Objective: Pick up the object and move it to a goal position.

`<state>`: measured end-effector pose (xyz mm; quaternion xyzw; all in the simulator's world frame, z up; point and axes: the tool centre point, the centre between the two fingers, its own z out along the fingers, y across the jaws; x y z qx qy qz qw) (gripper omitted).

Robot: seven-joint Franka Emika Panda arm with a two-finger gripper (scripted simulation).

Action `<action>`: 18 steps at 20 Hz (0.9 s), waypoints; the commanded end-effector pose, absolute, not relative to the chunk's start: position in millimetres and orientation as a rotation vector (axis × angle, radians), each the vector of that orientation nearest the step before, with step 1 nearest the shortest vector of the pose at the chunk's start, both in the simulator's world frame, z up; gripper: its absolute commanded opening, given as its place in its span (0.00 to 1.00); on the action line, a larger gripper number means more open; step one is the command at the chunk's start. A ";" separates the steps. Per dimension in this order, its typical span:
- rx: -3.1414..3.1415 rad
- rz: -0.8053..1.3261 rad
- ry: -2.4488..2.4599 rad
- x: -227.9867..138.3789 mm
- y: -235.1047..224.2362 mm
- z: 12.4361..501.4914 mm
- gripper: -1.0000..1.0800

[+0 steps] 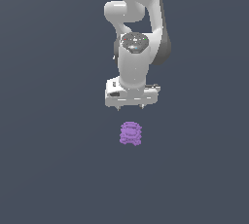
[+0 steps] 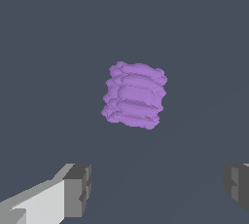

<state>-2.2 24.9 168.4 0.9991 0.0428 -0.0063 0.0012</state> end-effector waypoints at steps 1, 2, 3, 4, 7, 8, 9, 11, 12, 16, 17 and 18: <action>3.137 -0.020 0.121 0.4 25.3 164.8 0.96; 3.137 -0.019 0.112 2.2 25.4 162.7 0.96; 3.138 -0.018 0.102 4.2 25.7 160.3 0.96; 3.138 -0.018 0.091 6.5 25.9 157.5 0.96; 3.140 -0.014 0.047 14.9 26.9 146.6 0.96; 3.140 -0.013 0.029 18.1 27.3 142.1 0.96; 3.140 -0.012 0.010 21.6 27.7 137.3 0.96; 3.141 -0.009 -0.030 28.7 28.6 126.6 0.96; 3.141 -0.008 -0.049 31.9 29.0 121.6 0.96; 3.140 -0.003 -0.108 41.5 30.3 105.3 0.96; 3.139 -0.003 -0.119 43.3 30.6 102.2 0.96; 3.139 -0.002 -0.129 44.8 30.8 99.5 0.96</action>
